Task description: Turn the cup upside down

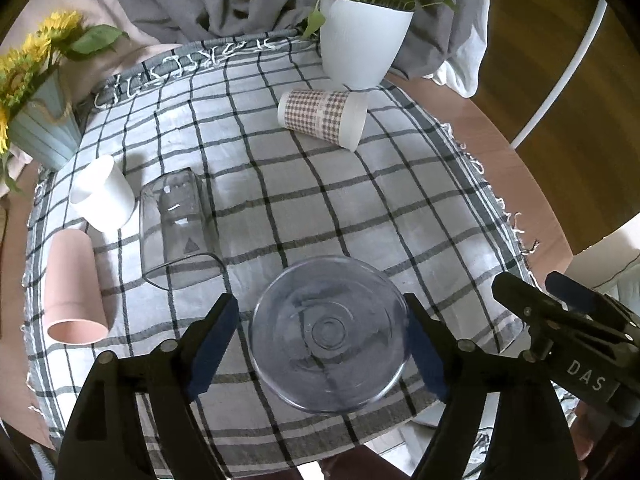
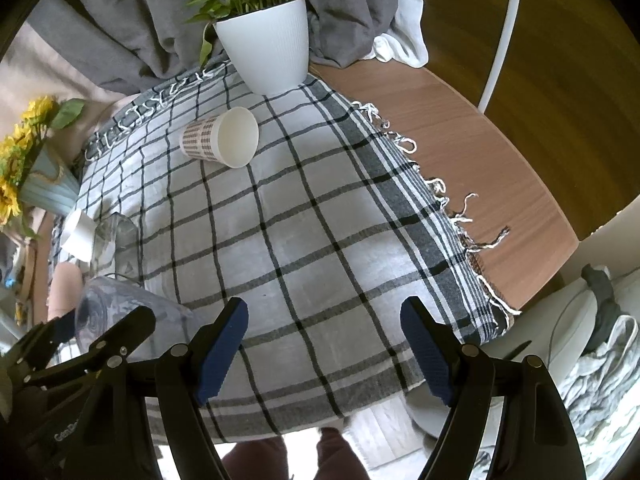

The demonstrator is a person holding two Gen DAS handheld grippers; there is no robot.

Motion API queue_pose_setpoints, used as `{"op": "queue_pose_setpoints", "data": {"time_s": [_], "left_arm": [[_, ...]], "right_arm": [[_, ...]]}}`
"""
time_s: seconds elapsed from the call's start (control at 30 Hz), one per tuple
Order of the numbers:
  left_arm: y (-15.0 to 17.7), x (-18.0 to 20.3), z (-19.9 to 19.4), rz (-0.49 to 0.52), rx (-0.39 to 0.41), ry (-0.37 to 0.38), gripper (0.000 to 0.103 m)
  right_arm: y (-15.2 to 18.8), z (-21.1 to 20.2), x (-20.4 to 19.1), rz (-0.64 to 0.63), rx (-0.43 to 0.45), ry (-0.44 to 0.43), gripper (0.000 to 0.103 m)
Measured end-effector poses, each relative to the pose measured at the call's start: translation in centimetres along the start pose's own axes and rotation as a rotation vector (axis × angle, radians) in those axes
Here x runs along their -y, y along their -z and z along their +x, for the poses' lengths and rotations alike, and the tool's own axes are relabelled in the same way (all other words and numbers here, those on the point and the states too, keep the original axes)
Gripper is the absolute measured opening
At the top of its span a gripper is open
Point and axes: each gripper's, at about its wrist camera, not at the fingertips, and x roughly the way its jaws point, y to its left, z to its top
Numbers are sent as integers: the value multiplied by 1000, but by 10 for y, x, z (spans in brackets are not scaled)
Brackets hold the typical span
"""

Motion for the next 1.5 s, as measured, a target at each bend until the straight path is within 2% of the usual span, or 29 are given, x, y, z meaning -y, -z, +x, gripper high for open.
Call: {"op": "queue_pose_setpoints", "data": {"time_s": [0.27, 0.33, 0.43, 0.63, 0.77, 0.8, 0.93, 1.13, 1.3, 1.5], "left_arm": [[-1, -1, -2, 2, 2, -3, 90], [-1, -1, -4, -2, 9, 6, 91], [-1, 0, -13, -3, 30, 10, 97], [3, -2, -44, -26, 98, -2, 98], [10, -10, -73, -76, 167, -60, 99], [12, -13, -78, -89, 179, -71, 103], [22, -28, -107, -163, 253, -116, 103], [38, -43, -138, -214, 327, -189, 103], [57, -55, -155, -263, 353, -234, 103], [77, -65, -163, -314, 345, -264, 103]], "right_arm": [[0, 0, -1, 0, 0, 2, 79], [0, -2, 0, 6, 1, 10, 82], [-1, -7, 2, 20, 14, 24, 85], [0, -35, -1, 8, 79, 47, 87], [3, -61, -8, -17, 143, 40, 89], [5, -69, -10, -24, 162, 35, 89], [10, -91, -18, -48, 216, 11, 92], [20, -119, -30, -80, 280, -52, 94], [32, -135, -44, -120, 314, -90, 94], [43, -138, -55, -153, 302, -128, 94]]}}
